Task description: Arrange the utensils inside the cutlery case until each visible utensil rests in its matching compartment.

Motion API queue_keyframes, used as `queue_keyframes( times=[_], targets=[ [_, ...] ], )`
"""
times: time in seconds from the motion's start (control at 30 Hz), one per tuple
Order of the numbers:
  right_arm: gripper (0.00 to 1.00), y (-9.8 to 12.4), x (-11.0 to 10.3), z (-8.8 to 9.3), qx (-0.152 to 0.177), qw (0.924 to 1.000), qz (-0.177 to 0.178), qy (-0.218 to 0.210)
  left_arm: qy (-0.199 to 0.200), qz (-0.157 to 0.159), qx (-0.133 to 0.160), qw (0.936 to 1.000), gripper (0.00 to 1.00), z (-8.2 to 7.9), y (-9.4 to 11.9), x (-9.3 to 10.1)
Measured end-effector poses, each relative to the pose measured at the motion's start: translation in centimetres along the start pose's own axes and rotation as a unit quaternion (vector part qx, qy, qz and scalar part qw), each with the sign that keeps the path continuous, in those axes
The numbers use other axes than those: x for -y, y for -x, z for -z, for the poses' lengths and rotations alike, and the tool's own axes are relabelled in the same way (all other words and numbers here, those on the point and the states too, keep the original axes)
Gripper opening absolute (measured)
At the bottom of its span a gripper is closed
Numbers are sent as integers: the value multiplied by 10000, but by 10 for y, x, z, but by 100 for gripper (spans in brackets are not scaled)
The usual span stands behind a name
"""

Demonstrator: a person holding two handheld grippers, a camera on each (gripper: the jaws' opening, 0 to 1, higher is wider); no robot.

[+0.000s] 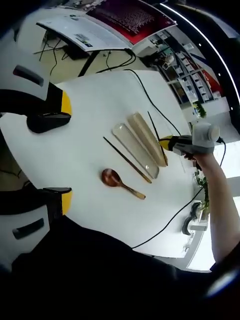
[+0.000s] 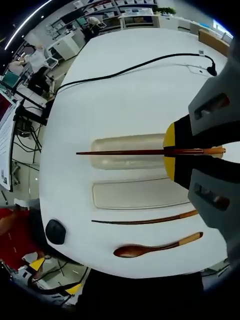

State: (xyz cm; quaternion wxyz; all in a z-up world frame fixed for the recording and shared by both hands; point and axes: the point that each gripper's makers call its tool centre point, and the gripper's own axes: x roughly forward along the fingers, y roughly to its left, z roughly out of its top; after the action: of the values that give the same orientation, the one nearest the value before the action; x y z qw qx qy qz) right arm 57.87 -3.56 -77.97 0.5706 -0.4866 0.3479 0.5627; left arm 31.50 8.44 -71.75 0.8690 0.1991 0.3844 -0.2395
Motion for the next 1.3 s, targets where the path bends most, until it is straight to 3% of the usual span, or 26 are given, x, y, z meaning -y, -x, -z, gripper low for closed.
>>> queue_keyframes(
  times=[0.27,0.77,1.3],
  targets=[
    [0,-11,2,4,-81,9999,-67,-15,75,-15,-119,9999,58,9,-3,0],
    [0,-27,4,7,-75,9997,-145,-204,5,38,-157,9999,57,1,-9,1],
    [0,-29,-2,9,-133,9997,-99,-173,-25,62,-168,9998,55,-3,-12,7]
  ],
)
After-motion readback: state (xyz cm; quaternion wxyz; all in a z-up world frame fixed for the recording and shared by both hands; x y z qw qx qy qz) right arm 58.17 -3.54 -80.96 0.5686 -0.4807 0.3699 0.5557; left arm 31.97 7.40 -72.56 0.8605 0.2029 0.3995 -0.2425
